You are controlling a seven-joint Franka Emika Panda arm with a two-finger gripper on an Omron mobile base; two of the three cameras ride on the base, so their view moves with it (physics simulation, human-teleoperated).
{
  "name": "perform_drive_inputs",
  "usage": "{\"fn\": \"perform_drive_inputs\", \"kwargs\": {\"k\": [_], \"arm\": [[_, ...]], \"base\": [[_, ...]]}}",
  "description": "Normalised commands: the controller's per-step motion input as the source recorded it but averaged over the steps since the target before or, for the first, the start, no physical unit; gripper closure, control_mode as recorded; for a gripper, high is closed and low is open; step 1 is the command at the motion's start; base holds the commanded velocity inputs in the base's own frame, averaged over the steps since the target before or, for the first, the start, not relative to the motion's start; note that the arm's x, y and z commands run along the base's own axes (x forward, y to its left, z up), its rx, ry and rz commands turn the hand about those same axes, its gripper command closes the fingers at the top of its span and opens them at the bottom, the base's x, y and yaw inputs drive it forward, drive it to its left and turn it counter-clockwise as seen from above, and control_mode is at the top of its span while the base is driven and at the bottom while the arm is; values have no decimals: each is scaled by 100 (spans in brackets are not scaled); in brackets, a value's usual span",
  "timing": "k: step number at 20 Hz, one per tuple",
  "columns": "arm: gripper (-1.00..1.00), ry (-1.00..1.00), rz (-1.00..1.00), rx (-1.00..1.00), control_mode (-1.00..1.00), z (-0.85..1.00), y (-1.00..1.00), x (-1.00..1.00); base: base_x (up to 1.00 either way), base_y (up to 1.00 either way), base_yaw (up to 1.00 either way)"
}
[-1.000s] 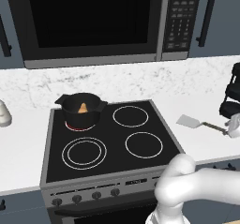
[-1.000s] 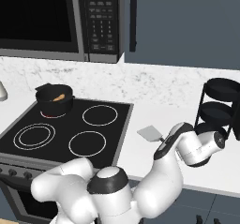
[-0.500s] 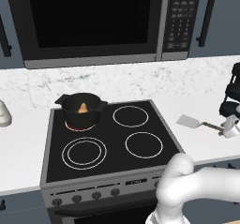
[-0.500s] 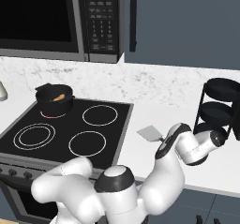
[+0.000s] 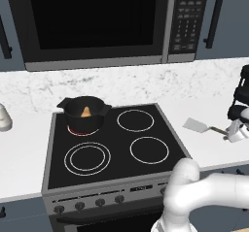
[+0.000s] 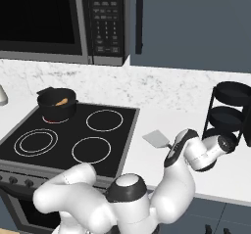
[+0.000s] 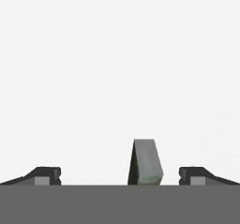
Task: Put the squash and garlic in the pot. Retrieve the spatula and lightly stir the vegetables in the pot.
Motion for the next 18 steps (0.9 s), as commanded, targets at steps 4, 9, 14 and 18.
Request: {"fn": "perform_drive_inputs", "kwargs": {"k": [4,9,14,18], "arm": [[-100,0,0,0,-100,-15,-13,16],[100,5,0,1,-100,-31,-21,6],[100,9,0,4,-100,-31,-24,-3],[100,-4,0,1,-100,-2,-6,-55]], "base": [[0,0,0],[0,0,0],[0,0,0],[0,0,0]]}}
